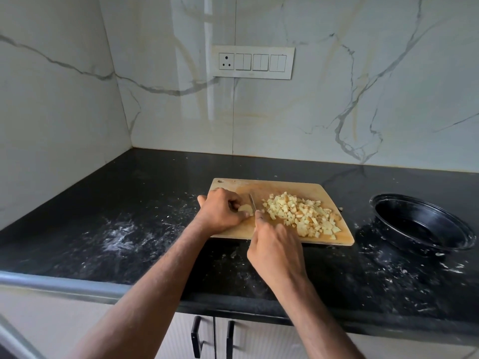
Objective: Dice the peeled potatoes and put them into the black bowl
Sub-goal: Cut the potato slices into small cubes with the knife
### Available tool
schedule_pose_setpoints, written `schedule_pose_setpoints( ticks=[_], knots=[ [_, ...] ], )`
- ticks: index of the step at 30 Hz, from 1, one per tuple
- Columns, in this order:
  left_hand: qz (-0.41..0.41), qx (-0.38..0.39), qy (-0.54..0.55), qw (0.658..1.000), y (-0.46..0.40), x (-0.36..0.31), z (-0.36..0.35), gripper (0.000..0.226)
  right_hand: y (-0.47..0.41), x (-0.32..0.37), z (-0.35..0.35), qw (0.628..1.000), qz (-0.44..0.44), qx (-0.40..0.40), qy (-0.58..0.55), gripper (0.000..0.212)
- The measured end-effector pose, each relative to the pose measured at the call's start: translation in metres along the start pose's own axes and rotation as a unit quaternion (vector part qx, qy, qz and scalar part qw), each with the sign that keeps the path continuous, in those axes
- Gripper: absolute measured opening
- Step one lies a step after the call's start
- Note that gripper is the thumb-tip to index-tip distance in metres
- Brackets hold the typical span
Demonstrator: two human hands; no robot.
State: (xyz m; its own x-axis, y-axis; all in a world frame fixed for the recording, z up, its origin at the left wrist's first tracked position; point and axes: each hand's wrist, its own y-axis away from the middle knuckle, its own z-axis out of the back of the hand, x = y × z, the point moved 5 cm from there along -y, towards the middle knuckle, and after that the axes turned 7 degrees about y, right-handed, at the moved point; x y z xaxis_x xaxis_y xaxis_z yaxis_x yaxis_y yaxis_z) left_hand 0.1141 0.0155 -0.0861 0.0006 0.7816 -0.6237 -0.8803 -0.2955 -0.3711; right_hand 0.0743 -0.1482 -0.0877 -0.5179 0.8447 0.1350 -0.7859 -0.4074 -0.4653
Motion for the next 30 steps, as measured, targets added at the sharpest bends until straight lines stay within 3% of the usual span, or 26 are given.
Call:
schedule_pose_setpoints(
  ticks=[19, 30],
  knots=[
    [0.027, -0.017, -0.004, 0.999, 0.002, -0.007, 0.001, 0.022, 0.009, -0.004, 0.001, 0.999, 0.041, 0.029, 0.003, 0.049],
    [0.034, -0.004, 0.018, 0.999, 0.005, -0.004, 0.007, 0.026, 0.019, -0.016, 0.005, 0.999, -0.017, 0.02, -0.022, 0.054]
  ],
)
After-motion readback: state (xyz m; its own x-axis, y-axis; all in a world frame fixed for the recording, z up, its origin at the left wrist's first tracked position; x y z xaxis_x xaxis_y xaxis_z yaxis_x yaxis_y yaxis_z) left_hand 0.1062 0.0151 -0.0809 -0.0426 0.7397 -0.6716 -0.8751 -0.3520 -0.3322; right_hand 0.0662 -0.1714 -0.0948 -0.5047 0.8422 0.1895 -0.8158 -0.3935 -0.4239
